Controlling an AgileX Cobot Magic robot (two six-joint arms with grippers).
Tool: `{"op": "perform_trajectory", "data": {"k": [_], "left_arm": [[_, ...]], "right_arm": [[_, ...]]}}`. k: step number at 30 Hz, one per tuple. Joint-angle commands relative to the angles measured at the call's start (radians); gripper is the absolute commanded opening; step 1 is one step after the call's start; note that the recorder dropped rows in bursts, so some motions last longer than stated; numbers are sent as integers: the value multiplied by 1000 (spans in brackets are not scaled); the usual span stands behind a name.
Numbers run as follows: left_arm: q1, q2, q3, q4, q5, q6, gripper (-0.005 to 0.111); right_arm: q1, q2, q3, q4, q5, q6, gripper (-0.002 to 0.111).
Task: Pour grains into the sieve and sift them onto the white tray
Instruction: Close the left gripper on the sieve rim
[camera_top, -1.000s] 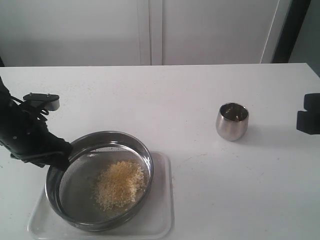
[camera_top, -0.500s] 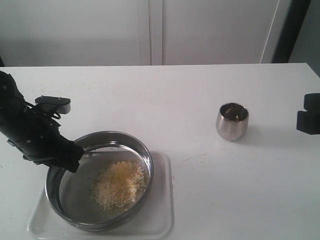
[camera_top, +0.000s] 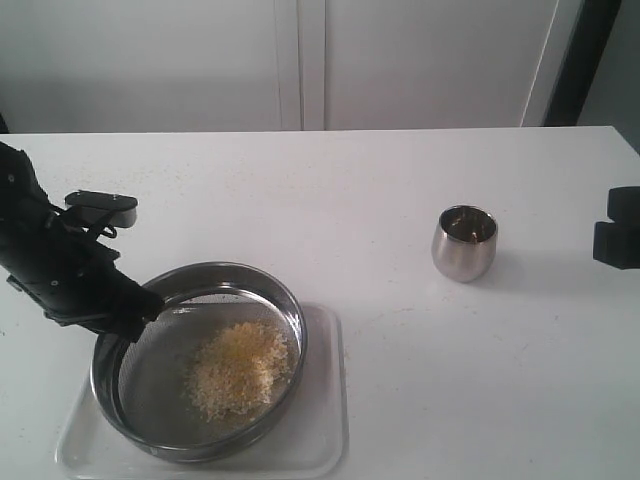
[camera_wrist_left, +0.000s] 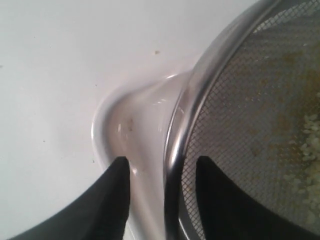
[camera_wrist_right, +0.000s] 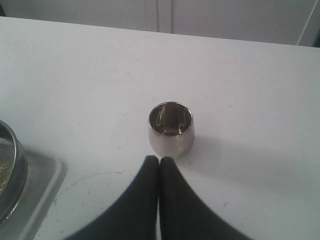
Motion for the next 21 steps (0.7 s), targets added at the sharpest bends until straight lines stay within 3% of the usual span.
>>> {"op": "perform_trajectory", "data": {"k": [1,7,14,21], "left_arm": [[-4,19,-6,-3,21,-14,45],[-4,27,-6,1,12,-14,41],[-4,27,-6,6,20,-14,1],[-4,27,-6,15,22,-26,0]], "right_arm": [[-2,-5,6,4,-10,1,0],[-2,-5,6,4,-10,1,0],[-2,-5,6,4,-10,1,0],[-2,-5,6,4,-10,1,0]]}}
